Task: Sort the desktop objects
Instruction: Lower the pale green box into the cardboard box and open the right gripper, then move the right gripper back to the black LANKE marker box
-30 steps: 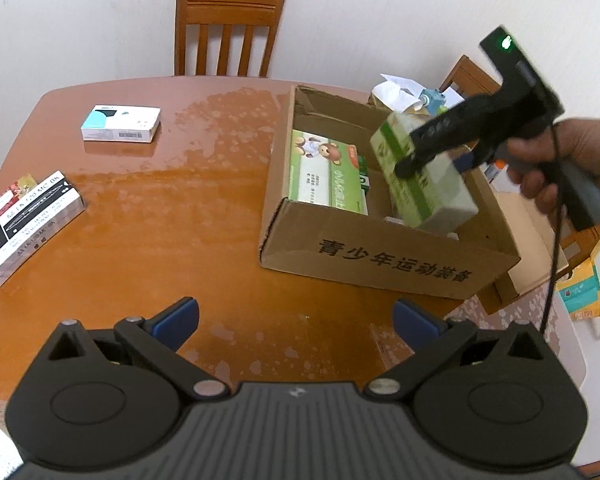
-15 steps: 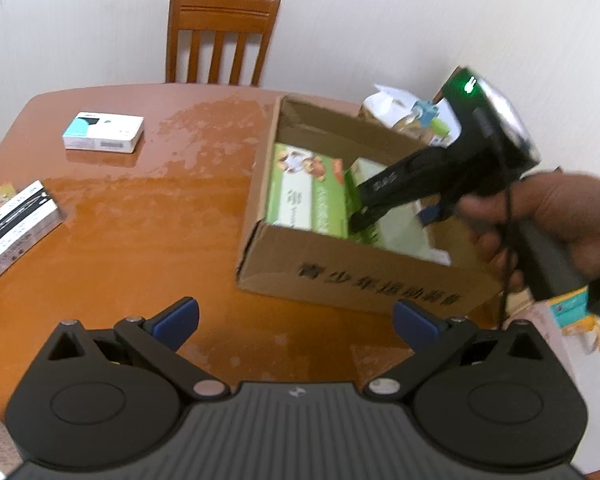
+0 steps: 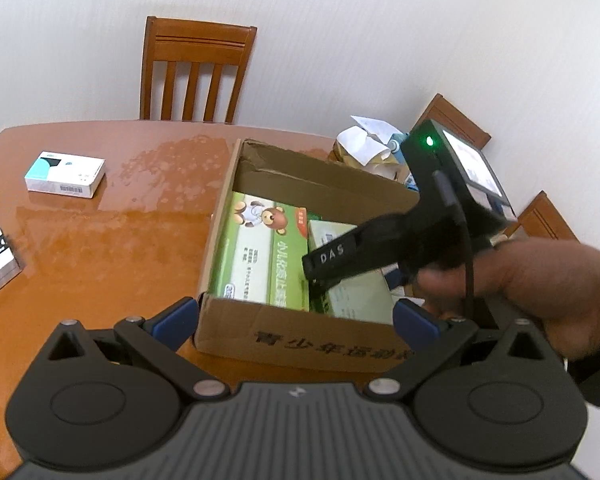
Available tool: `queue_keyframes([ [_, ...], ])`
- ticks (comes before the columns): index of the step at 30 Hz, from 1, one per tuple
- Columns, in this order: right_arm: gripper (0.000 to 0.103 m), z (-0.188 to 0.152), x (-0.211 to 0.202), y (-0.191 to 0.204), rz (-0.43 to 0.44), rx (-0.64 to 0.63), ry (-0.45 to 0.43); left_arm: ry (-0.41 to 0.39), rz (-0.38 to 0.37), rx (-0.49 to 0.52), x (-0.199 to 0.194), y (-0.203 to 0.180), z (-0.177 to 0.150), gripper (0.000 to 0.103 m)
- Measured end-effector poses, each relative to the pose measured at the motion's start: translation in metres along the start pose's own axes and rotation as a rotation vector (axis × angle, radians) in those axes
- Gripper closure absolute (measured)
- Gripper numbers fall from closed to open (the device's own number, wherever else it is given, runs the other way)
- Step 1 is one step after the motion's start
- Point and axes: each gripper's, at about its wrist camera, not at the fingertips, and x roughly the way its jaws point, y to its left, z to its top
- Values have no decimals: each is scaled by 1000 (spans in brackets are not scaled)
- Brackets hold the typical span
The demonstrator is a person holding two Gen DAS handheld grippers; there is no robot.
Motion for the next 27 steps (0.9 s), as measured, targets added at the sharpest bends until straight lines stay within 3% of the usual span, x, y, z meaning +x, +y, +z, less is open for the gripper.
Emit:
queue_keyframes([
  [9,23,-2,-13,-16,70,114,-17,6,30,-14,0,2,-3,0],
  [11,14,-1,-22,-20,89,154,-38,9,33,-14,1,1,-4,0],
  [15,12,-5,-24,-30,95,190,-16,10,39,-16,2,0,-5,0],
  [20,8,-17,-14,-33,265,272,80,11,53,-13,10,-1,-2,0],
  [23,0,-19,-10,-31,306,285,72,17,63,-18,17,-1,-1,0],
  [27,1,-22,-9,-36,326,300,69,35,73,-1,20,-3,-1,0],
])
